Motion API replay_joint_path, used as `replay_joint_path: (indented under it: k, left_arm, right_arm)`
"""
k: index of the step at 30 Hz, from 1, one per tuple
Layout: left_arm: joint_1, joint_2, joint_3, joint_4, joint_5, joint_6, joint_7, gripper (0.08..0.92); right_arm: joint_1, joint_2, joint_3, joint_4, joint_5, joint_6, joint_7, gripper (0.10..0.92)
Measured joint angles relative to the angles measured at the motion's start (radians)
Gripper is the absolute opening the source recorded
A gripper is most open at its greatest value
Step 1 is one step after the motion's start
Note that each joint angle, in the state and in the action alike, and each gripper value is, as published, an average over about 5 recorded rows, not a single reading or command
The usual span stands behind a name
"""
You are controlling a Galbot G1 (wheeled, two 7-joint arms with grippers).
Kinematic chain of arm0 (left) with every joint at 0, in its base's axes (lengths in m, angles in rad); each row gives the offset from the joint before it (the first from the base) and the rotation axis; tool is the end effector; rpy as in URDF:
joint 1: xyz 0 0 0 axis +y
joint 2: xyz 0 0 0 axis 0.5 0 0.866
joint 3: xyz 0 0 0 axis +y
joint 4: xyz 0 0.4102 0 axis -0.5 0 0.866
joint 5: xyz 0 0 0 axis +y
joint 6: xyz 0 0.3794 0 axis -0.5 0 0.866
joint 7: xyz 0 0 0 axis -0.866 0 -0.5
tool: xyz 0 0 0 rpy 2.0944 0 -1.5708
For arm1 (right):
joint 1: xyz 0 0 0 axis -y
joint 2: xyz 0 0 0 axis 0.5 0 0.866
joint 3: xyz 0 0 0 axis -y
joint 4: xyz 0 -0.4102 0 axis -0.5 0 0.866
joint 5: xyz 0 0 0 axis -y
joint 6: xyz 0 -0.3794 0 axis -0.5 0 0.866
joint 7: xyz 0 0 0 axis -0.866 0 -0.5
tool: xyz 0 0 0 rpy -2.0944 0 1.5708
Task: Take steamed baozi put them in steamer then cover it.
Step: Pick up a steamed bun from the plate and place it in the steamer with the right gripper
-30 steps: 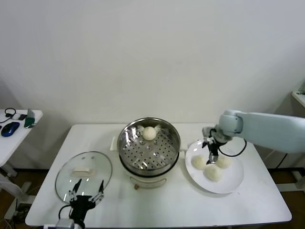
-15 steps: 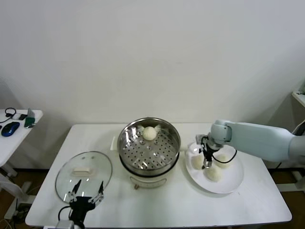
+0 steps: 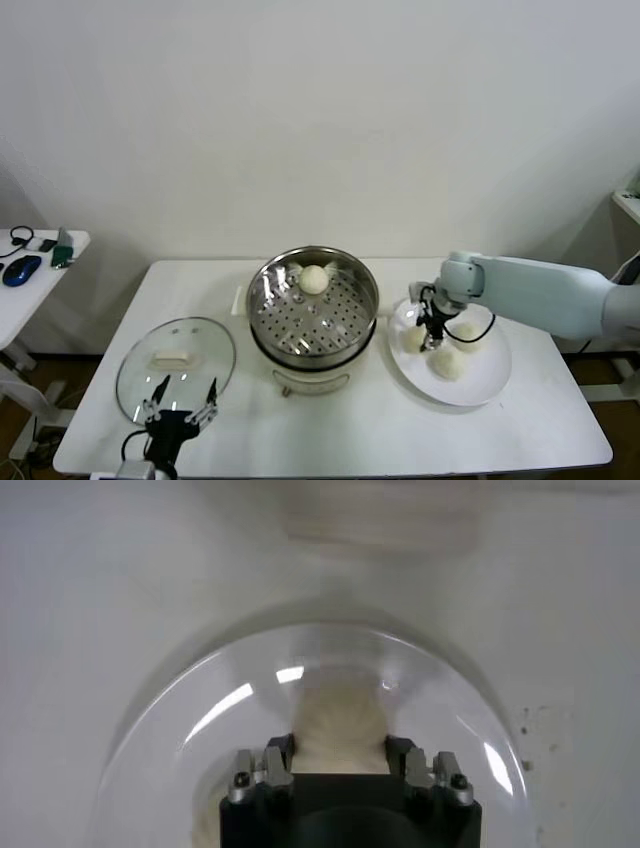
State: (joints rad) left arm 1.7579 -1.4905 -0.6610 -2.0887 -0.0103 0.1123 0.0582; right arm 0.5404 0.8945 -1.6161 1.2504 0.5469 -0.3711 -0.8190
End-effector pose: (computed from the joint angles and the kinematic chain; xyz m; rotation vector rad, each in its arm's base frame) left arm 0.1052 0.0629 -0.3783 0.0243 -2.8341 -0.1747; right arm 0.6062 -0.0949 -0.1838 1.2180 -1.3724 1.2843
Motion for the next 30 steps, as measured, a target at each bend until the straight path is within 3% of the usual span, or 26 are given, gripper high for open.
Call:
replay_joint_path:
  k: [15,30]
  left_arm:
    - [-0.004,0.011,-0.001,-0.012,-0.002,0.003,0.0,0.823]
    - [-0.003,0.003,-0.006,-0.026,-0.008,0.005,0.001,0.823]
  right_arm:
    - [0.409,0.132,0.003,0.058,0.204,0.016,-0.107,0.611]
    - [0.307,0.386,0.074,0.119,0.277,-0.092,0.004,0.611]
